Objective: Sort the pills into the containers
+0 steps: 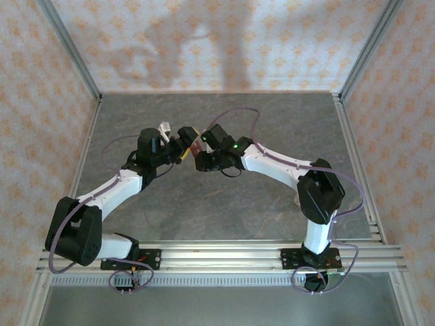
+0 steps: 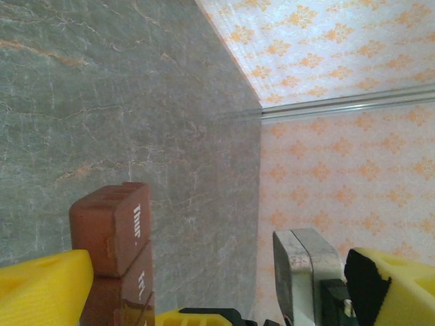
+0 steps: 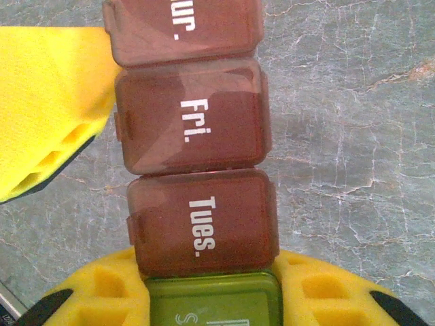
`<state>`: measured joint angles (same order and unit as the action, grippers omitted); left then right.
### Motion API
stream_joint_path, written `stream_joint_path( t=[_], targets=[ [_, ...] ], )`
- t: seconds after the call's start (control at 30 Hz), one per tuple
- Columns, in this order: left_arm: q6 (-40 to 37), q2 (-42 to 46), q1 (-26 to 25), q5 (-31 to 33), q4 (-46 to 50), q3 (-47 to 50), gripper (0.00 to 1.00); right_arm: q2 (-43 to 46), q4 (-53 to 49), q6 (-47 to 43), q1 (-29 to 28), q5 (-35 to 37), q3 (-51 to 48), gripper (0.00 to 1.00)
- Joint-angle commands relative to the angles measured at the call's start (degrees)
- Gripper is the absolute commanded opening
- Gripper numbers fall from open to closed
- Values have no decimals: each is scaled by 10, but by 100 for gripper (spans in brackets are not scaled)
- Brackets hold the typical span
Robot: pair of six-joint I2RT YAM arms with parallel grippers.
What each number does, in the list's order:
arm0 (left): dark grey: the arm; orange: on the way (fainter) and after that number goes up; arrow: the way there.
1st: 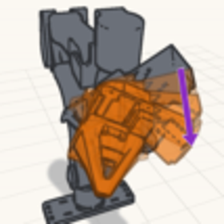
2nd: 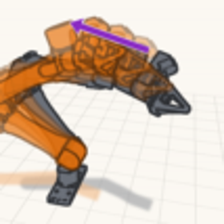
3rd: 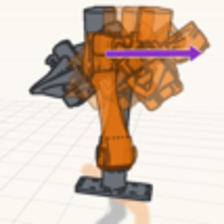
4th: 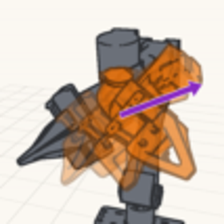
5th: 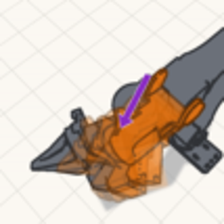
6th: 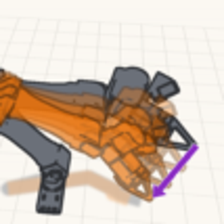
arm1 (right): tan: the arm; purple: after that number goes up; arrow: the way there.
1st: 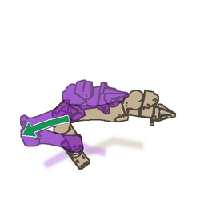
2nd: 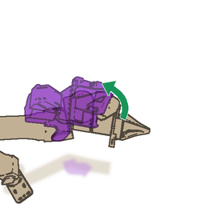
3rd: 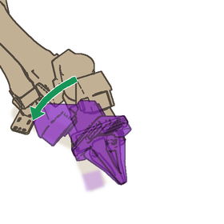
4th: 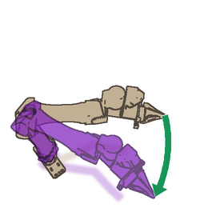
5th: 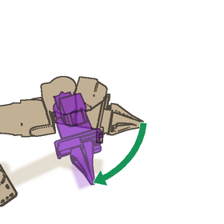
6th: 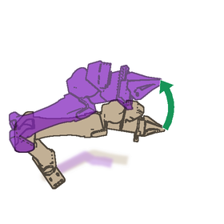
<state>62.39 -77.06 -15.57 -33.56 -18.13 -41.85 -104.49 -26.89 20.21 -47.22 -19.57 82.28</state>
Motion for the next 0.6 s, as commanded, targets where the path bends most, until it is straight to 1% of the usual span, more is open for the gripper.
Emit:
stream_joint_path(
  t=[0.0,0.13,0.23,0.57],
  targets=[
    [9,-7,-8,10,-32,-16,95,6,16,8,-5,-2,7,3],
    [14,-10,-11,8,-38,-24,95,3,16,7,-5,1,3,3],
    [16,-7,-15,8,-37,-29,95,0,15,7,-5,7,2,1],
    [17,9,-17,11,-28,-34,95,-10,19,11,-5,13,0,0]
  ],
)
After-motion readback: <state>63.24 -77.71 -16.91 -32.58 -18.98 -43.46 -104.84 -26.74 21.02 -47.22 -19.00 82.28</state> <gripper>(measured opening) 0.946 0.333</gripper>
